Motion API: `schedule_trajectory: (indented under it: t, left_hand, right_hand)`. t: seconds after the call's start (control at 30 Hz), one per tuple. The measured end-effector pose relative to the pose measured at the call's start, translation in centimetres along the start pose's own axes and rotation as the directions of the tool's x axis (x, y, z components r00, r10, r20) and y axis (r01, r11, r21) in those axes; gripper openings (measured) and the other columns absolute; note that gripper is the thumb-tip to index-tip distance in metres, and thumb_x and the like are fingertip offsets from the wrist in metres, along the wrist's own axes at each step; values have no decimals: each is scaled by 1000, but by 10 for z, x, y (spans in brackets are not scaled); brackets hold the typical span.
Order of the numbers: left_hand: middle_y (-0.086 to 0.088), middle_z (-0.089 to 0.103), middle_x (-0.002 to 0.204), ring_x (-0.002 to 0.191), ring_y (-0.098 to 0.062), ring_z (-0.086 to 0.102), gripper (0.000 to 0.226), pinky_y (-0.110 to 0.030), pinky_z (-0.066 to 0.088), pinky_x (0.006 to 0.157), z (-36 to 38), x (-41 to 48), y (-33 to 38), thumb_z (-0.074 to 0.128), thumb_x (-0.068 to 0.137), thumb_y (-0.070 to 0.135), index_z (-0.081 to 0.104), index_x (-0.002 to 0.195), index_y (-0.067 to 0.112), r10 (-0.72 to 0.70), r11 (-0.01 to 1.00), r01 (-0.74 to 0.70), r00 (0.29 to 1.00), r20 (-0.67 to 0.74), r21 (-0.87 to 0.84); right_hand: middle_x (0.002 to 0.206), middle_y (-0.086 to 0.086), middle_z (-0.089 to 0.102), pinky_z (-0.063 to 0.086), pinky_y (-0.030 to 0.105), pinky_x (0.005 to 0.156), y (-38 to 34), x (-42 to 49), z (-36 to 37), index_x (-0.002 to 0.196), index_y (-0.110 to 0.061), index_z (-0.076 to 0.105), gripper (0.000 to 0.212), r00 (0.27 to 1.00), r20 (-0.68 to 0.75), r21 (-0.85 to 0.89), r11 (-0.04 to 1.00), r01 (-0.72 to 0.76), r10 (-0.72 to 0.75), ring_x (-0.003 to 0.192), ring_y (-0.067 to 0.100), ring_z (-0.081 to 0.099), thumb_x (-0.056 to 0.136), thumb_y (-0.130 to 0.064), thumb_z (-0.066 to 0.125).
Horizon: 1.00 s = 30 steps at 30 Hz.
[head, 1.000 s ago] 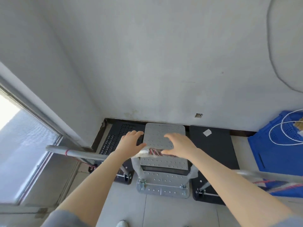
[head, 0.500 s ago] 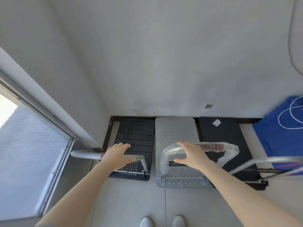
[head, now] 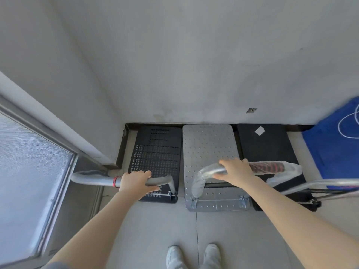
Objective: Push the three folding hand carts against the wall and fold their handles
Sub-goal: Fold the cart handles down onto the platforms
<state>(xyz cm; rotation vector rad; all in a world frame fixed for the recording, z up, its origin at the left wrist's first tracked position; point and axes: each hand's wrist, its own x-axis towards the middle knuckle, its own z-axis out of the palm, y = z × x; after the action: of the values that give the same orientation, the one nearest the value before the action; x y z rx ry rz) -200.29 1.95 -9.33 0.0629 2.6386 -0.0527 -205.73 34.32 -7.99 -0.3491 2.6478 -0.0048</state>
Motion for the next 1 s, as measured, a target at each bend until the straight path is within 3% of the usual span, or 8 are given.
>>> schedule_trajectory:
  t: [0.07, 0.13, 0.47, 0.77, 1.0]
  left_hand:
    - [8, 58, 82, 76, -13, 56, 47, -26, 35, 64, -1, 2, 0, 43, 85, 71, 49, 89, 25, 17, 1000, -17, 1000, -3, 18]
    - [9, 54, 76, 71, -12, 51, 42, -25, 32, 62, -4, 4, 3, 42, 87, 69, 45, 83, 26, 12, 1000, -12, 1000, -29, 17]
    - [7, 55, 77, 73, -16, 53, 39, -28, 38, 64, -4, 14, 22, 44, 88, 65, 47, 82, 27, -11, 999, 9, 999, -47, -45]
    - [10, 54, 77, 71, -10, 52, 40, -22, 30, 56, -8, 19, 11, 42, 89, 67, 44, 83, 27, 12, 1000, -13, 999, -51, -16]
    - [9, 59, 78, 73, -12, 55, 42, -26, 37, 69, -5, 19, 15, 44, 86, 69, 50, 81, 27, -57, 997, 54, 997, -57, -47]
  right_hand:
    - [104, -1, 70, 39, 41, 92, 3, 2, 2, 100, -23, 54, 43, 1000, -14, -51, 998, 23, -24, 96, 22, 63, 87, -63, 46]
    - [95, -1, 71, 41, 37, 85, 3, 4, 4, 86, -26, 47, 39, 998, -44, -86, 995, 46, -50, 88, 21, 64, 86, -65, 45]
    - [103, -2, 70, 41, 38, 86, 4, 10, 4, 112, -27, 58, 48, 998, -41, -110, 993, 49, -54, 95, 22, 63, 87, -65, 43]
    - [98, -1, 71, 43, 38, 84, 4, 14, 2, 105, -24, 59, 47, 997, -43, -105, 993, 54, -59, 90, 22, 64, 87, -64, 44]
    - [100, -1, 70, 43, 38, 85, 2, 13, 3, 105, -24, 59, 47, 997, -47, -96, 994, 53, -58, 92, 21, 64, 86, -65, 45]
